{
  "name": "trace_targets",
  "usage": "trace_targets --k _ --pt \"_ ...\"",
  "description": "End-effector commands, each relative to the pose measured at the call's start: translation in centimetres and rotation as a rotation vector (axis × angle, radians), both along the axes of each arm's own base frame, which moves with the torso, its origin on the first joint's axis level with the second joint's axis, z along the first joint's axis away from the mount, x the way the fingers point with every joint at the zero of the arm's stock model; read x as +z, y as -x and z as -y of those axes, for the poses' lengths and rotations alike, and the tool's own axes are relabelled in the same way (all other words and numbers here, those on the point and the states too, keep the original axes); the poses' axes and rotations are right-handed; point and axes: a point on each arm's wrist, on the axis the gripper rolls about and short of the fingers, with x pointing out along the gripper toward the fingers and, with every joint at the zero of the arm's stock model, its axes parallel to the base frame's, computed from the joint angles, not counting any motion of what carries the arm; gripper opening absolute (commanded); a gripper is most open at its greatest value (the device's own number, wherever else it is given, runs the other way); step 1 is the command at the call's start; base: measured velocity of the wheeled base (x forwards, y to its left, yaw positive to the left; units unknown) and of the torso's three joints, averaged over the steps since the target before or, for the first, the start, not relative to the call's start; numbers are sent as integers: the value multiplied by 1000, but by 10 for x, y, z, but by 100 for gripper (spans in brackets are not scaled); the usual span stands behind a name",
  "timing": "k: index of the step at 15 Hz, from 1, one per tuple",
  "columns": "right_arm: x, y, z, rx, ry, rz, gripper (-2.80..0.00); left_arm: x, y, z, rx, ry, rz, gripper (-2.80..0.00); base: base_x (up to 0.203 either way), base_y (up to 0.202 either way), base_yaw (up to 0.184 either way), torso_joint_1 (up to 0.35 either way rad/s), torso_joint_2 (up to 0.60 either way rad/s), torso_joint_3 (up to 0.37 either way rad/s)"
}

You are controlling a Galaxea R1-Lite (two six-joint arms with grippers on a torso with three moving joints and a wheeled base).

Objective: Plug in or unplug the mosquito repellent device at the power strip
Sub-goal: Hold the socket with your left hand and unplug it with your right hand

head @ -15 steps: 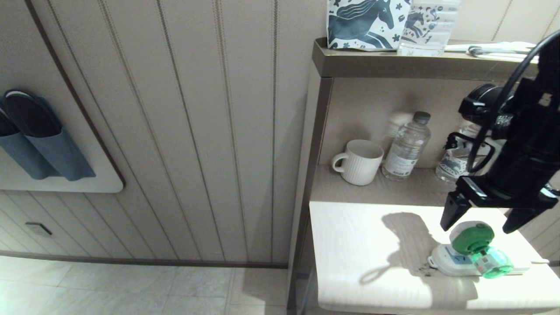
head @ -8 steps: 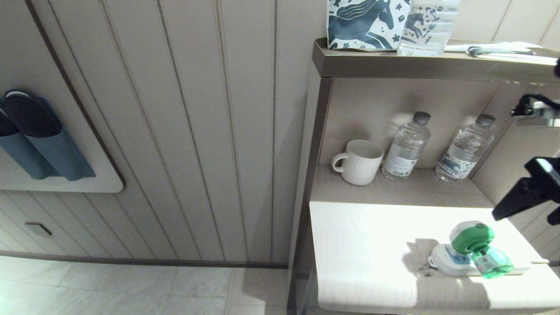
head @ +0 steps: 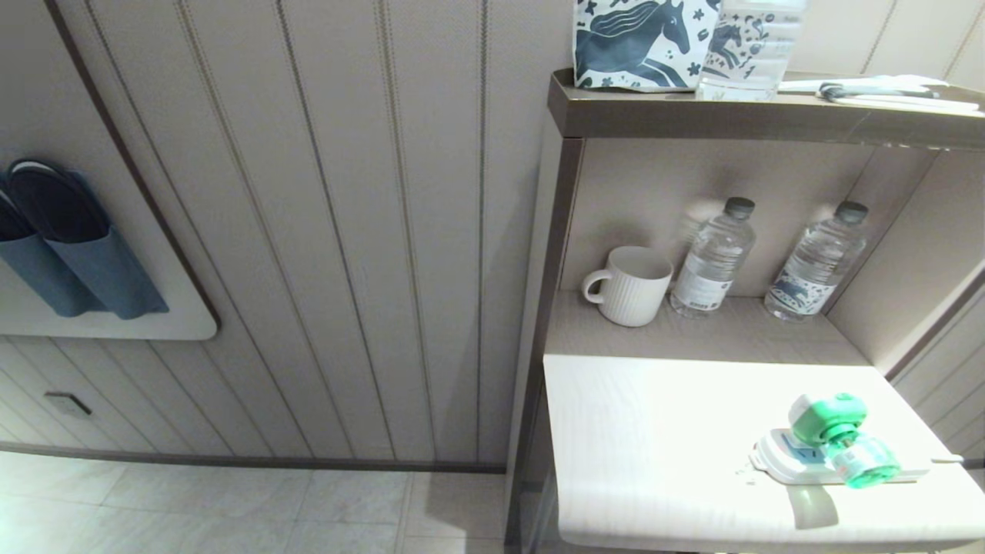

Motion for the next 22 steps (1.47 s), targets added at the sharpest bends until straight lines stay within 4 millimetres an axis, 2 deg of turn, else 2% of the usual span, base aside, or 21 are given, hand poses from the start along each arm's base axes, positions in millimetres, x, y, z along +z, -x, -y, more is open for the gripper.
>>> trace_targets --k 1,4,7,10,14,17,19,22 --pt "-10 56 6 -7 -12 84 -280 0 0 0 1 0 -1 -280 0 0 0 0 0 0" --pt "-28 93 9 -29 -31 306 -280 0 0 0 1 0 -1 -280 0 0 0 0 0 0" --pt "-73 101 9 -37 -36 409 -280 0 0 0 -1 0 -2 -280 0 0 0 0 0 0" --pt "-130 91 9 -47 -7 552 -280 0 0 0 -1 0 -1 -280 0 0 0 0 0 0" --pt "-208 59 7 -73 88 696 -280 0 0 0 -1 0 -1 -280 0 0 0 0 0 0" --pt "-256 47 6 -69 154 808 -280 0 0 0 0 0 -2 -280 0 0 0 0 0 0" --pt "-267 53 5 -65 130 923 -280 0 0 0 0 0 -1 -280 0 0 0 0 0 0" --pt "-270 55 5 -68 92 948 -280 0 0 0 -1 0 -1 -280 0 0 0 0 0 0"
